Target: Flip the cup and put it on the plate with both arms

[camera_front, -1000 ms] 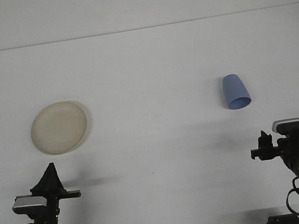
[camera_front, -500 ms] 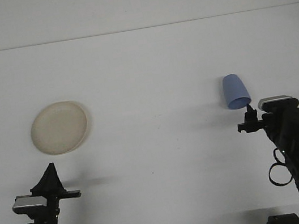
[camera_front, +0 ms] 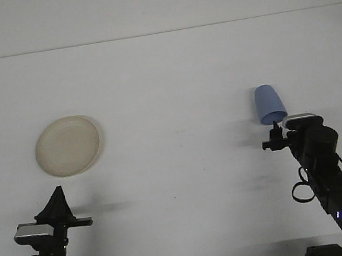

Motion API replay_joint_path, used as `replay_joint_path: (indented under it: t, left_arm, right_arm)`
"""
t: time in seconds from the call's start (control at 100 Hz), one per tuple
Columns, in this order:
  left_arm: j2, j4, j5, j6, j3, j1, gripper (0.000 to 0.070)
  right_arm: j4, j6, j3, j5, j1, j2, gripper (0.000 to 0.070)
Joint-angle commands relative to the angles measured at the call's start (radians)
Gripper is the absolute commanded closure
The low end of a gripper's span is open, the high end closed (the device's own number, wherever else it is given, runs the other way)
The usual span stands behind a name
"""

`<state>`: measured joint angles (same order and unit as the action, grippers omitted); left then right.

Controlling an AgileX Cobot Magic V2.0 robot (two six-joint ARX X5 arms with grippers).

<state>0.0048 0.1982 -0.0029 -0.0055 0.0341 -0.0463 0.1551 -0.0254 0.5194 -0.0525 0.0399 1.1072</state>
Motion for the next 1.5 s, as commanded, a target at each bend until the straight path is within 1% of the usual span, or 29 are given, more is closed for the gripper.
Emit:
replay_joint_path:
  t: [0.0, 0.1, 0.24, 0.36, 0.46, 0.61, 0.74, 0.89, 0.97, 1.18, 1.49]
  left_arm:
    - [-0.002, 0.012, 0.000, 0.010, -0.020, 0.000, 0.0688]
    - [-0.002, 0.012, 0.000, 0.010, -0.020, 0.000, 0.0688]
    - [-0.002, 0.012, 0.000, 0.010, -0.020, 0.000, 0.0688]
    - [-0.002, 0.013, 0.000, 0.010, -0.020, 0.000, 0.0688]
    - [-0.002, 0.012, 0.000, 0.010, -0.020, 0.000, 0.0688]
    - [-0.002, 0.013, 0.000, 0.010, -0.020, 0.000, 0.0688]
    - [-0.002, 0.012, 0.000, 0.010, -0.020, 0.000, 0.0688]
    - [-0.002, 0.012, 0.000, 0.010, -0.020, 0.000, 0.0688]
    - [-0.002, 0.012, 0.000, 0.010, -0.020, 0.000, 0.0688]
    - [-0.002, 0.012, 0.000, 0.010, -0.020, 0.000, 0.0688]
    - [-0.002, 0.012, 0.000, 0.010, -0.020, 0.000, 0.0688]
  right_arm:
    - [0.048, 0.021, 0.005, -0.001, 0.001, 0.047, 0.0295]
    - [0.119, 0.026, 0.005, -0.002, 0.006, 0.111, 0.0295]
    - [0.185, 0.026, 0.005, -0.034, 0.030, 0.190, 0.0295]
    - [0.232, 0.036, 0.005, -0.039, 0.053, 0.240, 0.0295]
    - [0.290, 0.045, 0.005, -0.081, 0.077, 0.278, 0.0296]
    - [0.370, 0.045, 0.005, -0.092, 0.105, 0.335, 0.0296]
    - [0.450, 0.045, 0.005, -0.135, 0.126, 0.393, 0.0298]
    - [0.541, 0.042, 0.006, -0.137, 0.135, 0.463, 0.0301]
    - [0.569, 0.041, 0.011, -0.158, 0.137, 0.499, 0.0302]
    - [0.661, 0.040, 0.013, -0.159, 0.137, 0.567, 0.0302]
    - [0.682, 0.043, 0.049, -0.162, 0.137, 0.583, 0.0303]
